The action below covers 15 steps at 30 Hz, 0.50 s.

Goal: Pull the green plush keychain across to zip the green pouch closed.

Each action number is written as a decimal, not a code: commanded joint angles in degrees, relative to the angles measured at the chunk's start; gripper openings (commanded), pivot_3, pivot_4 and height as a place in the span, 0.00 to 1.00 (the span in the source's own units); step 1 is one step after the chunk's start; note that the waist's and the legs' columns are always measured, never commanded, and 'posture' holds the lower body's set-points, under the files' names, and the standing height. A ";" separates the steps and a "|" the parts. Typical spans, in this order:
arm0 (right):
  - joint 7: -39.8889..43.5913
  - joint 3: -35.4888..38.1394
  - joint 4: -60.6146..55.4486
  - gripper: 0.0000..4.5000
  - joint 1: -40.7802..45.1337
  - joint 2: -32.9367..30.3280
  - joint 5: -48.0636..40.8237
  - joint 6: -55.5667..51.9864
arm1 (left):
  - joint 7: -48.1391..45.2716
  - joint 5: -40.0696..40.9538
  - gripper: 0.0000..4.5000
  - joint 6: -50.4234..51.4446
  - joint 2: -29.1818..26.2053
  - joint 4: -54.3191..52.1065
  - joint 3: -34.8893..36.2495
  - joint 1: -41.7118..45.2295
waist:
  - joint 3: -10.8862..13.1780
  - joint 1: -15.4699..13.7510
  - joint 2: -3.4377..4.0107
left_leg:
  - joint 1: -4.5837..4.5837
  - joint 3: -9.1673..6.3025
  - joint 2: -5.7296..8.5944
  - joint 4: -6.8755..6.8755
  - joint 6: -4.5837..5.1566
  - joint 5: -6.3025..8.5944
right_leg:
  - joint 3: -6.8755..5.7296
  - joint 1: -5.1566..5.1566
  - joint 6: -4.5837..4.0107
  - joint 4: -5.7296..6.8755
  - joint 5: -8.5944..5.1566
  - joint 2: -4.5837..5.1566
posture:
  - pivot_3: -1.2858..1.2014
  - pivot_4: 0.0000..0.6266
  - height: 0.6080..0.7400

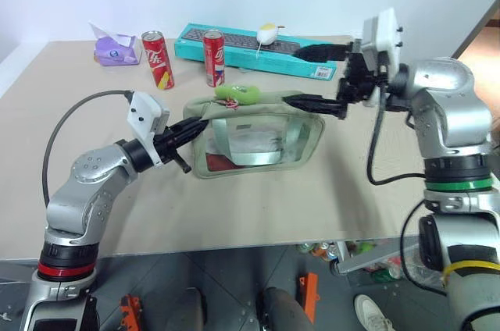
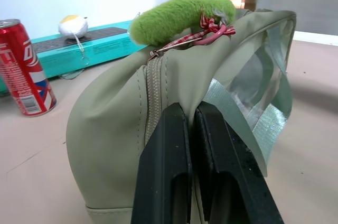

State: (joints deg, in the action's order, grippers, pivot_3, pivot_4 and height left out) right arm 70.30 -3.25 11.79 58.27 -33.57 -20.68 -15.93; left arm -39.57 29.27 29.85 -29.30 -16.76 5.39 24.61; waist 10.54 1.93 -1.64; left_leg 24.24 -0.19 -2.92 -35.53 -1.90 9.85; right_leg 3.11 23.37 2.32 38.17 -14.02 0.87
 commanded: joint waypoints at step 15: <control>0.11 -5.94 22.22 0.56 11.30 10.92 9.60 9.37 | 0.91 -1.51 0.00 -1.15 -0.06 -1.54 -1.92 0.85 | 0.00 -0.48 0.00 | 0.08 -0.02 0.03 0.04 0.00 0.01 | -0.07 0.04 -0.33 -0.03 0.17 0.03 | 0.52 0.24 1.00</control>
State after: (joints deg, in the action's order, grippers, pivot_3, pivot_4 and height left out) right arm 69.37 -9.11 34.36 68.21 -22.18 -11.67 -8.10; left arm -38.90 28.09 29.23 -29.36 -16.81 3.99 25.00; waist 10.53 1.44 -1.64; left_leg 24.32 -0.21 -2.90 -35.49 -1.91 9.86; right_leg 3.04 23.42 1.99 38.14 -13.86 0.89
